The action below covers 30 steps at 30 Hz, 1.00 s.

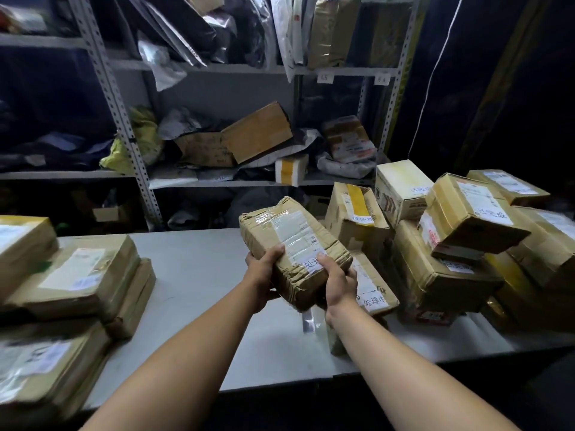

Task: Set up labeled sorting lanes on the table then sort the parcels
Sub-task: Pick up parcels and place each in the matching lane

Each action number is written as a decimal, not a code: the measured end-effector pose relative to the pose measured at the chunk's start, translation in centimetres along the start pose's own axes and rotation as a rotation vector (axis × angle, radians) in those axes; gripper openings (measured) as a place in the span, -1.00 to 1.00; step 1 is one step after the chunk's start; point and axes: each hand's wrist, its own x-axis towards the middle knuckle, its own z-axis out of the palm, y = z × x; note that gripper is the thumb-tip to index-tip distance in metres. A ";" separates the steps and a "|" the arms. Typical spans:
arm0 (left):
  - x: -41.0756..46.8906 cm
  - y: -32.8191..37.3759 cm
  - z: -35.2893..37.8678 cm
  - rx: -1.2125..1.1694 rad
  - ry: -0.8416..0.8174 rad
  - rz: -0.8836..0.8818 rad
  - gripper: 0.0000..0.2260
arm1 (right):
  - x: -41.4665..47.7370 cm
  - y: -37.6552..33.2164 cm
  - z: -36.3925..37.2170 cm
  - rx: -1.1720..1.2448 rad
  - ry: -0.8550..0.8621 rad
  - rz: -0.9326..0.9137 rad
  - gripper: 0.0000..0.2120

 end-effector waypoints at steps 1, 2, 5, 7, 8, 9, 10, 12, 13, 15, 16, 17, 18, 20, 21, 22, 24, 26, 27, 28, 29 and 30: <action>0.7 0.3 -1.2 -0.015 0.028 0.020 -0.33 | 0.2 0.4 1.2 -0.047 -0.031 0.042 -0.38; 1.5 0.5 -2.5 -0.028 0.054 0.031 -0.36 | 0.4 0.7 2.3 -0.110 -0.065 0.094 -0.37; 3.9 0.6 -6.9 -0.081 0.121 0.007 -0.38 | 1.4 2.3 5.8 -0.290 -0.137 0.219 -0.34; 5.1 0.4 -9.6 -0.121 0.146 -0.030 -0.32 | 2.0 3.8 7.8 -0.402 -0.151 0.220 -0.39; 5.9 0.3 -11.0 -0.131 0.142 -0.045 -0.29 | 2.2 4.6 8.7 -0.444 -0.143 0.201 -0.45; 6.6 0.2 -12.3 -0.131 0.136 -0.055 -0.28 | 2.5 5.3 9.6 -0.477 -0.127 0.179 -0.47; 7.3 0.1 -13.4 -0.129 0.133 -0.060 -0.27 | 2.8 6.0 10.3 -0.505 -0.112 0.154 -0.44; 8.6 0.2 -15.3 -0.132 0.119 -0.076 -0.26 | 3.4 7.1 11.5 -0.557 -0.094 0.108 -0.36; 9.2 0.4 -15.8 -0.128 0.107 -0.088 -0.25 | 3.6 7.5 12.0 -0.571 -0.093 0.083 -0.38; 10.4 0.7 -16.4 -0.109 0.076 -0.099 -0.27 | 4.1 7.9 12.9 -0.579 -0.079 0.028 -0.54; 11.0 0.9 -16.5 -0.097 0.066 -0.093 -0.29 | 4.6 8.1 13.1 -0.577 -0.064 0.014 -0.62; 11.5 1.0 -16.4 -0.078 0.061 -0.078 -0.33 | 5.1 8.1 13.2 -0.578 -0.051 0.003 -0.66; 12.1 1.2 -16.2 -0.054 0.056 -0.060 -0.36 | 5.7 8.1 13.3 -0.583 -0.039 -0.007 -0.68; 13.1 1.5 -15.7 0.008 0.031 -0.029 -0.36 | 6.9 8.1 13.4 -0.606 -0.010 -0.015 -0.66; 13.5 1.5 -15.3 0.039 0.011 -0.020 -0.34 | 7.4 8.1 13.3 -0.624 0.001 -0.017 -0.66; 13.8 1.6 -14.9 0.064 -0.008 -0.014 -0.35 | 8.0 8.1 13.3 -0.639 0.010 -0.020 -0.69; 14.6 1.3 -14.2 0.106 -0.033 -0.011 -0.41 | 8.9 8.0 13.0 -0.646 0.032 -0.006 -0.78; 15.5 1.1 -13.4 0.142 -0.064 -0.016 -0.39 | 9.8 7.9 12.5 -0.633 0.055 0.025 -0.87; 16.0 0.9 -13.1 0.161 -0.080 -0.016 -0.38 | 10.3 7.8 12.2 -0.628 0.061 0.034 -0.88; 16.4 0.8 -12.8 0.177 -0.093 -0.015 -0.39 | 10.8 7.8 11.9 -0.624 0.062 0.044 -0.87; 17.0 0.6 -12.5 0.190 -0.101 -0.016 -0.40 | 11.3 7.8 11.6 -0.624 0.062 0.054 -0.85; 17.4 0.4 -12.3 0.194 -0.105 -0.019 -0.41 | 11.8 7.7 11.3 -0.627 0.061 0.060 -0.81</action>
